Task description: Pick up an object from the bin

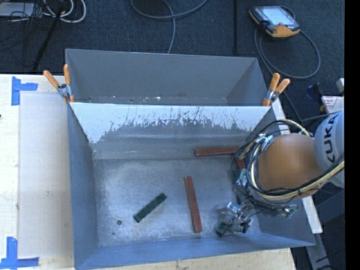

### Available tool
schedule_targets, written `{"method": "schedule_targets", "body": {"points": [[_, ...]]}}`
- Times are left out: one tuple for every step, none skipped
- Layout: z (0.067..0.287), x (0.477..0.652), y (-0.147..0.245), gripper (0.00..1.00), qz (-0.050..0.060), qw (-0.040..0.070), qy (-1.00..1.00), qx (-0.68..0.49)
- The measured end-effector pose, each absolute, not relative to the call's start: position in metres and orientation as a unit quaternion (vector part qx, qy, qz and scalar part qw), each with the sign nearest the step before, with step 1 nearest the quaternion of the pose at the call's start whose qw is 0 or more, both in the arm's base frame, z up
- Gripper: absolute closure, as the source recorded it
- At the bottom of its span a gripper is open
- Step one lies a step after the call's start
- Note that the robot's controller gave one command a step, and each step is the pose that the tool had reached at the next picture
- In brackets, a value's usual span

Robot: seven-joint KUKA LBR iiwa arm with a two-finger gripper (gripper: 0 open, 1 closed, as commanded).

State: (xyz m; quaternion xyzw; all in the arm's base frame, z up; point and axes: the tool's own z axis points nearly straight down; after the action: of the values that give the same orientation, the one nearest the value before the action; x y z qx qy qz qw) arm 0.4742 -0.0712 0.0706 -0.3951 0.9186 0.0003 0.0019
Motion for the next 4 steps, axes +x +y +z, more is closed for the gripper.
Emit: {"method": "schedule_targets", "body": {"points": [[0.11,0.473,-0.077,1.0,0.002,-0.002,0.896,-0.444],[0.184,0.484,-0.067,1.0,0.003,-0.002,0.883,-0.47],[0.163,0.485,-0.095,1.0,-0.002,0.003,0.885,-0.466],[0.087,0.499,-0.071,1.0,-0.001,0.001,0.875,-0.483]]}}
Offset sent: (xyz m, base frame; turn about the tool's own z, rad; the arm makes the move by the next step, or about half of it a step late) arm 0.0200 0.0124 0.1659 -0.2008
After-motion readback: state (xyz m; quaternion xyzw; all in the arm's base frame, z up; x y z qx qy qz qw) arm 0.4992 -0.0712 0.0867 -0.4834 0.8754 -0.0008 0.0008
